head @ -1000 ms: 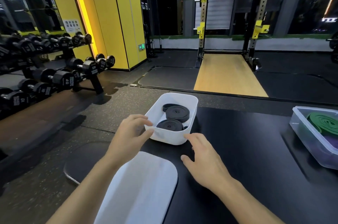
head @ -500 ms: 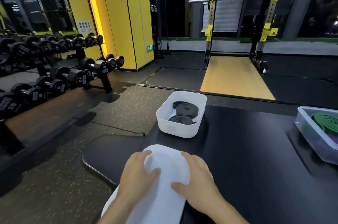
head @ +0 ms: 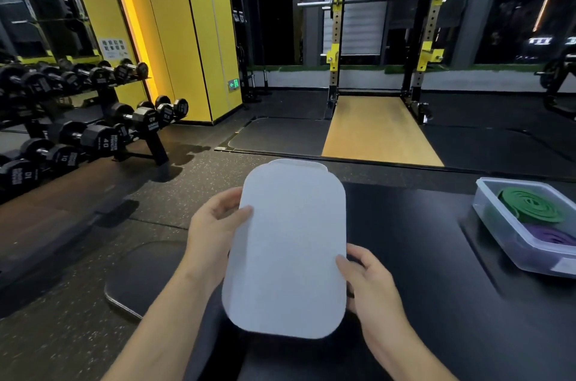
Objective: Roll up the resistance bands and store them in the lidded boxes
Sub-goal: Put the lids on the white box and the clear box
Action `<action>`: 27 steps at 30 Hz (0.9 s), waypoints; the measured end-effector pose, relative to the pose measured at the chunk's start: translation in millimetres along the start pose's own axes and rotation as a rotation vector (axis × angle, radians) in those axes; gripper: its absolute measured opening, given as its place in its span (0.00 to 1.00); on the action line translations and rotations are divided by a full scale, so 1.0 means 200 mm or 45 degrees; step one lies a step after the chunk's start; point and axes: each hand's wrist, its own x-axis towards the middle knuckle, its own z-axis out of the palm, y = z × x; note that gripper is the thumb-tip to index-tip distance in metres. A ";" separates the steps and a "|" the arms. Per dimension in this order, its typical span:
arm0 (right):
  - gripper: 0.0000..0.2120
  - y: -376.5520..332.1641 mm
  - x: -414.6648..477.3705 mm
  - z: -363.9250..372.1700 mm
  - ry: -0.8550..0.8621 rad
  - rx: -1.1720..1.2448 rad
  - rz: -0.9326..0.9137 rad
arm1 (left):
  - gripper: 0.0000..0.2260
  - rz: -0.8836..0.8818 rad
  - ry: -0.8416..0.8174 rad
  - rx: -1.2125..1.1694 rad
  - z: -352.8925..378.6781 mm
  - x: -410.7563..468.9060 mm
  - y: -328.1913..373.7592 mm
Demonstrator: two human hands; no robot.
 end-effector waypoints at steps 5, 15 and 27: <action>0.10 0.00 0.09 -0.11 0.275 0.126 -0.052 | 0.16 0.323 -0.094 0.926 0.15 0.26 -0.22; 0.10 -0.09 0.22 -0.37 0.438 0.343 -0.018 | 0.09 0.632 -0.156 1.265 0.25 0.11 -0.43; 0.10 -0.07 0.17 -0.33 0.356 0.339 0.052 | 0.06 0.748 -0.207 1.009 0.37 -0.45 -0.43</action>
